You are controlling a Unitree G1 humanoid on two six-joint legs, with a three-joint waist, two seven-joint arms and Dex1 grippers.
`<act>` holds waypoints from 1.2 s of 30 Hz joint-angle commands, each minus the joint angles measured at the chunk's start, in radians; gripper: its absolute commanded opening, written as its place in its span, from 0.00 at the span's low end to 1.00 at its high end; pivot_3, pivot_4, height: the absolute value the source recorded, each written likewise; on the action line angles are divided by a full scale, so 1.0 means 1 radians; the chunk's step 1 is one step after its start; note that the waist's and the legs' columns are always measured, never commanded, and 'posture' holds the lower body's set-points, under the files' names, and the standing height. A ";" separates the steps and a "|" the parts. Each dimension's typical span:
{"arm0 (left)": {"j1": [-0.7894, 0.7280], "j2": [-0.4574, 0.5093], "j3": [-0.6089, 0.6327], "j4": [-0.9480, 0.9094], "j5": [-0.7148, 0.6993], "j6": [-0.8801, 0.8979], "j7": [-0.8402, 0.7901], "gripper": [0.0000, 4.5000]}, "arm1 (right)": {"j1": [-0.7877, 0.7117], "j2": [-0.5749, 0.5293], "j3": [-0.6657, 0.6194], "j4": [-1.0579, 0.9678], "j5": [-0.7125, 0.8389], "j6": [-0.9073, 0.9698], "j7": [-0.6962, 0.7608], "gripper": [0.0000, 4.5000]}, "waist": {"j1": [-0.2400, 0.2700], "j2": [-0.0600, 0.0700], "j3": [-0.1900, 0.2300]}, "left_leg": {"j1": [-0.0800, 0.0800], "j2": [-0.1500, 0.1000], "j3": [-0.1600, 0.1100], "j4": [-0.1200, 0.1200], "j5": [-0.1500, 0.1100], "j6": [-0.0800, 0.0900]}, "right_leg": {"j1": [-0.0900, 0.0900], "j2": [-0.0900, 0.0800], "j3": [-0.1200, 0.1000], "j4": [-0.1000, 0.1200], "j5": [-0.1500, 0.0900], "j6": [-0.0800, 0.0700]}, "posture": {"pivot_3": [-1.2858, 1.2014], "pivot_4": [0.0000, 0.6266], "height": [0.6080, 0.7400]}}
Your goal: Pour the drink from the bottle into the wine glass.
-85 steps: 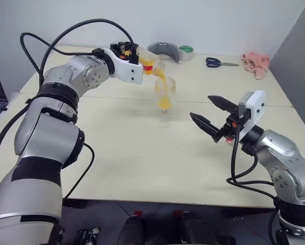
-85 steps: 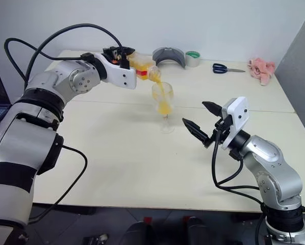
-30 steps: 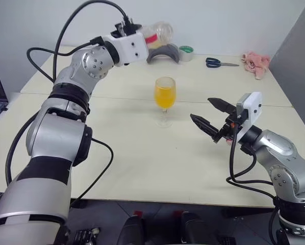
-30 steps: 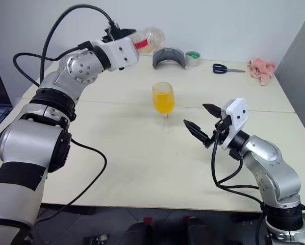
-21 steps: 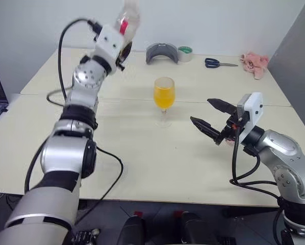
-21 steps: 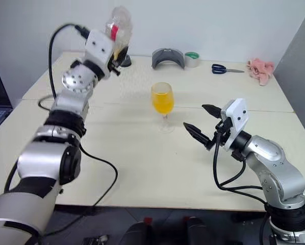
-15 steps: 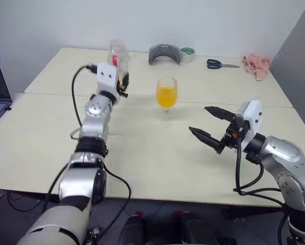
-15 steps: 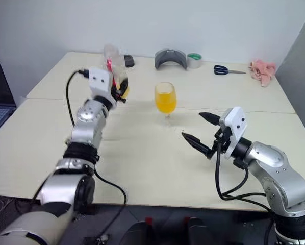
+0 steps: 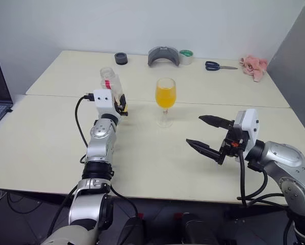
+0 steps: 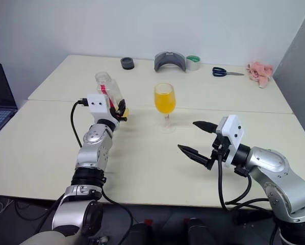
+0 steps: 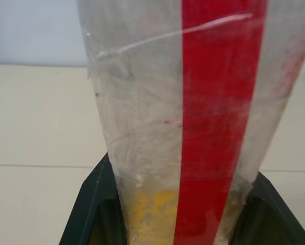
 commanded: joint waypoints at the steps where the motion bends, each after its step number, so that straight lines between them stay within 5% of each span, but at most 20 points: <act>1: 0.011 0.006 -0.018 -0.023 0.019 -0.044 0.002 0.39 | -0.030 0.000 -0.002 -0.017 0.009 -0.001 -0.012 1.00 | 0.000 0.000 0.000 | 0.000 0.000 0.000 0.000 0.000 0.000 | 0.000 0.000 0.000 0.000 0.000 0.000 | 0.52 0.24 1.00; 10: 0.017 0.016 -0.042 0.039 0.040 -0.098 -0.010 0.39 | -0.038 0.003 0.026 -0.005 -0.016 -0.022 -0.012 1.00 | 0.000 0.000 0.000 | 0.000 0.000 0.000 0.000 0.000 0.000 | 0.001 0.000 0.000 -0.001 0.000 0.000 | 0.52 0.24 1.00; 19: 0.016 0.010 -0.042 0.067 0.033 -0.109 -0.019 0.99 | -0.053 0.004 0.032 -0.003 -0.018 -0.020 -0.018 1.00 | 0.000 0.000 0.000 | 0.001 0.000 0.000 -0.001 0.000 0.000 | 0.002 0.000 -0.001 -0.002 0.000 0.000 | 0.52 0.24 1.00; 29: 0.044 0.005 -0.038 0.031 0.020 -0.085 -0.030 1.00 | -0.058 0.005 0.033 0.014 -0.027 -0.027 -0.011 1.00 | 0.000 0.000 0.000 | 0.001 0.000 -0.001 -0.001 0.000 0.000 | 0.002 0.000 -0.001 -0.004 0.000 0.000 | 0.52 0.24 1.00; 36: 0.160 0.000 -0.052 -0.153 0.001 0.022 -0.048 1.00 | -0.025 -0.002 0.013 0.006 -0.034 -0.022 -0.019 1.00 | 0.000 0.000 0.000 | 0.001 0.001 -0.001 -0.003 0.000 0.000 | 0.003 0.000 -0.001 -0.006 0.000 0.000 | 0.52 0.24 1.00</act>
